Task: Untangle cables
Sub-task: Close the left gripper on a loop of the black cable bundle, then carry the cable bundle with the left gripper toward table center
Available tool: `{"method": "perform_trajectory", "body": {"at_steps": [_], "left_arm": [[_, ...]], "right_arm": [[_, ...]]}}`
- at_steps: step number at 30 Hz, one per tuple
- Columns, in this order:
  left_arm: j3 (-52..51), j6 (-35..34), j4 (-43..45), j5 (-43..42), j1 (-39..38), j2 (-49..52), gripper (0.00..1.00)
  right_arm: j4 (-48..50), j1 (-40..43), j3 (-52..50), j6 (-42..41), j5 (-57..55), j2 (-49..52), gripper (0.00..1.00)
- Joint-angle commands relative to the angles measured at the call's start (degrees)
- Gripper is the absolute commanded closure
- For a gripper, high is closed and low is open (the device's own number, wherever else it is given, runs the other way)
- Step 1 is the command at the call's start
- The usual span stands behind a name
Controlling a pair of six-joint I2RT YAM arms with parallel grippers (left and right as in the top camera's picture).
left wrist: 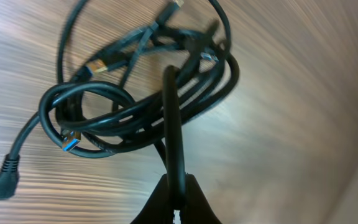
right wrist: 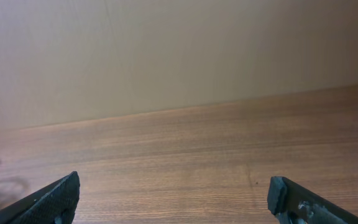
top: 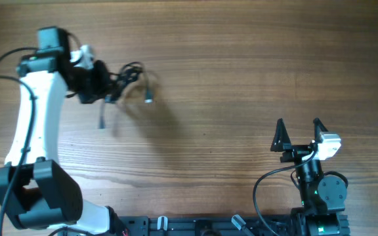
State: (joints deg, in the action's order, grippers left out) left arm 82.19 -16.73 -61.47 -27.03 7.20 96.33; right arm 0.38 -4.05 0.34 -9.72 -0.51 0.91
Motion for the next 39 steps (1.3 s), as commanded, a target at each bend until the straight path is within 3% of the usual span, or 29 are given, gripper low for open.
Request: {"method": "perform_trajectory", "body": {"at_steps": [1,6,16,23,31,32,33,34,39], "left_arm": [[0.2,-0.2,0.7,-9.0,-7.4,0.0,0.96],[0.2,-0.3,2.8,-7.0,-15.7,0.0,0.96],[0.2,-1.3,5.6,13.2,-33.0,0.1,0.96],[-0.3,-16.8,7.2,31.5,-44.1,0.1,0.96],[-6.5,-20.8,14.2,33.5,-50.6,0.1,0.96],[-7.1,-21.6,14.2,33.6,-50.9,0.1,0.93],[-7.7,-21.7,14.2,33.4,-51.3,0.1,0.83],[-8.3,-21.7,14.2,33.3,-51.5,0.1,0.66],[-9.6,-21.7,14.2,33.2,-52.9,0.1,0.17]], "right_arm": [[0.2,-0.1,0.0,0.7,-1.2,-0.1,0.00],[0.2,-0.1,0.0,0.7,-1.2,-0.1,0.00],[0.2,-0.1,0.0,0.7,-1.2,-0.1,0.00],[0.2,-0.1,0.0,0.7,-1.2,-0.1,0.00],[0.2,-0.1,0.0,0.7,-1.2,-0.1,0.00],[0.2,-0.1,0.0,0.7,-1.2,-0.1,0.00],[0.2,-0.1,0.0,0.7,-1.2,-0.1,0.00],[0.2,-0.1,0.0,0.7,-1.2,-0.1,0.00],[0.2,-0.1,0.0,0.7,-1.2,-0.1,0.00]]}}
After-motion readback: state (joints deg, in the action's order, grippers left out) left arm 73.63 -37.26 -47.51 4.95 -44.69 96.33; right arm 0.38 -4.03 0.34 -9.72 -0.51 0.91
